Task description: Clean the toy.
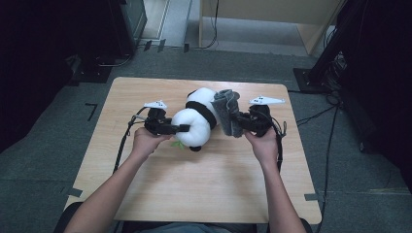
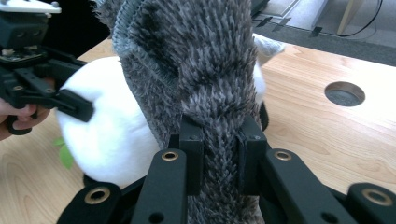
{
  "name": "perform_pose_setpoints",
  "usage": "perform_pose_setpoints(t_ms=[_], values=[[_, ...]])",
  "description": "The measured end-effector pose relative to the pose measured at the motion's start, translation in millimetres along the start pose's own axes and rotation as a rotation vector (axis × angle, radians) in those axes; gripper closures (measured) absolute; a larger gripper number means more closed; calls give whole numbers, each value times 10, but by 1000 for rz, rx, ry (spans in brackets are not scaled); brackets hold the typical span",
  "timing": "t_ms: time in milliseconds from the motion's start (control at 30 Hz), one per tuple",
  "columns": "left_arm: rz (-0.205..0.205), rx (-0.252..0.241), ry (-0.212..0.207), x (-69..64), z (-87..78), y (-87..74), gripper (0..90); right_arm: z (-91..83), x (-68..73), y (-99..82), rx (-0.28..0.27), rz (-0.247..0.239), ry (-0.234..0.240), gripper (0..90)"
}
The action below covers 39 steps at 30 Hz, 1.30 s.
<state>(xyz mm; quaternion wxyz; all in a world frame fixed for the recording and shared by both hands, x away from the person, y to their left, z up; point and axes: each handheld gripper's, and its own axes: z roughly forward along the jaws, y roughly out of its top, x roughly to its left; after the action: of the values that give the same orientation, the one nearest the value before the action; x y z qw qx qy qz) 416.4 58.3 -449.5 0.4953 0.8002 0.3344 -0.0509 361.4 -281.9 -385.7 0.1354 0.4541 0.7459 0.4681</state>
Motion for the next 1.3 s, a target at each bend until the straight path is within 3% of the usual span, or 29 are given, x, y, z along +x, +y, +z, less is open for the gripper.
perform_pose_setpoints(t_ms=[167,333,533,567,633,833,1000,1100,1233,1300], values=[[-22,-17,29,-117,-41,26,440,-7,138,7,1,-1,26,776],[-57,-63,19,-102,-17,-10,448,30,249,25,3,-1,55,776],[-60,-68,19,-165,57,-21,450,167,378,24,35,13,97,771],[-45,-60,38,-215,71,-18,451,255,438,6,68,8,114,776],[-35,-58,48,-242,79,-19,452,318,500,-9,87,-11,113,778],[-65,-67,42,-208,82,-18,453,448,710,-57,107,-50,148,779],[-70,-72,67,-217,67,-27,457,562,929,-127,134,-169,95,779],[-79,-61,71,-193,71,-33,459,611,1012,-175,140,-188,76,781],[-96,-61,73,-165,66,-38,459,664,1055,-239,139,-194,96,781],[-111,-65,67,-142,53,-38,458,683,1088,-269,127,-226,96,774]])
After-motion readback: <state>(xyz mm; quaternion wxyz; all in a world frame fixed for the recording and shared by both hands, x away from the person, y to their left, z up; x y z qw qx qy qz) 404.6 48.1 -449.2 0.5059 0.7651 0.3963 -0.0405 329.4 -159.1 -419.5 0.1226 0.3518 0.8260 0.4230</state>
